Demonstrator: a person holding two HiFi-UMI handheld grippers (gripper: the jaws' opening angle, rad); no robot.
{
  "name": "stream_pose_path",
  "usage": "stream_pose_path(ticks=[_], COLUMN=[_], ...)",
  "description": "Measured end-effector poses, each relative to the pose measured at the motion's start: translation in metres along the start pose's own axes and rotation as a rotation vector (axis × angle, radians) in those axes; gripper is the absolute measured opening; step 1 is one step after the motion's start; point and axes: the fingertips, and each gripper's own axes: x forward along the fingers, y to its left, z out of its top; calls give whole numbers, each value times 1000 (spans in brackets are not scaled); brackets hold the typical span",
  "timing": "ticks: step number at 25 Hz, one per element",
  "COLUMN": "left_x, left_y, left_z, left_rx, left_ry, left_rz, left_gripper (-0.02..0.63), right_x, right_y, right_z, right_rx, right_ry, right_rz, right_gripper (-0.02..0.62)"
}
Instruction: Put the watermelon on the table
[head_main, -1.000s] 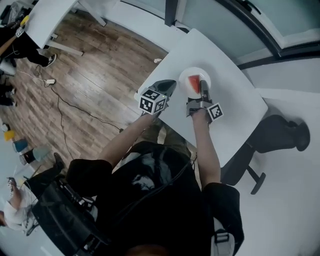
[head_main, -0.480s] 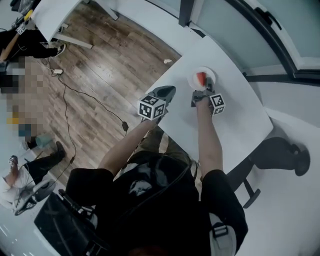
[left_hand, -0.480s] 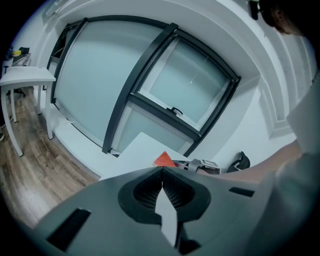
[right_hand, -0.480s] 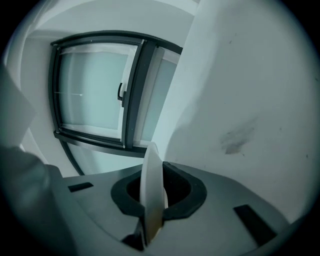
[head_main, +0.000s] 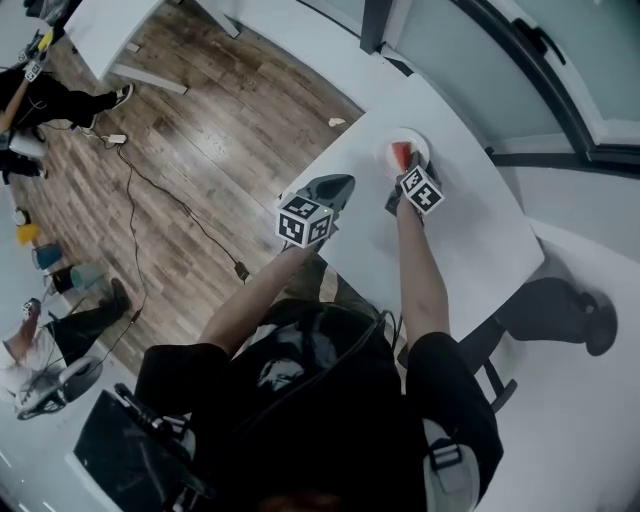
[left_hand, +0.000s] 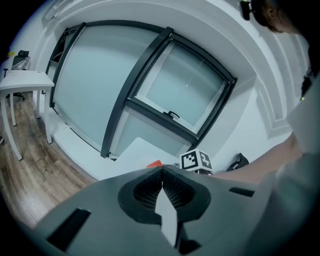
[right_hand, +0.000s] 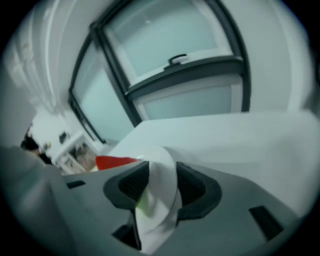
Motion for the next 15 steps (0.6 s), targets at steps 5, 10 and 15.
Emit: stream_pose_path(ticks=[5,10,15], left_x=[-1,-10,-34], left_y=[-12,-32,-70], left_z=[3,10,27], left_rx=[18,78,167], left_ry=[0,-10,-68], left_rz=[-19,-41,-77], left_gripper=[5,5,5], right_x=[-28,-115,-228], right_y=[-12,18,42], right_z=[3,29,45], right_rx=[-403,-521,-539], right_ry=[-15,-162,-300], right_rz=[-29,135,223], right_gripper=[183,182,113])
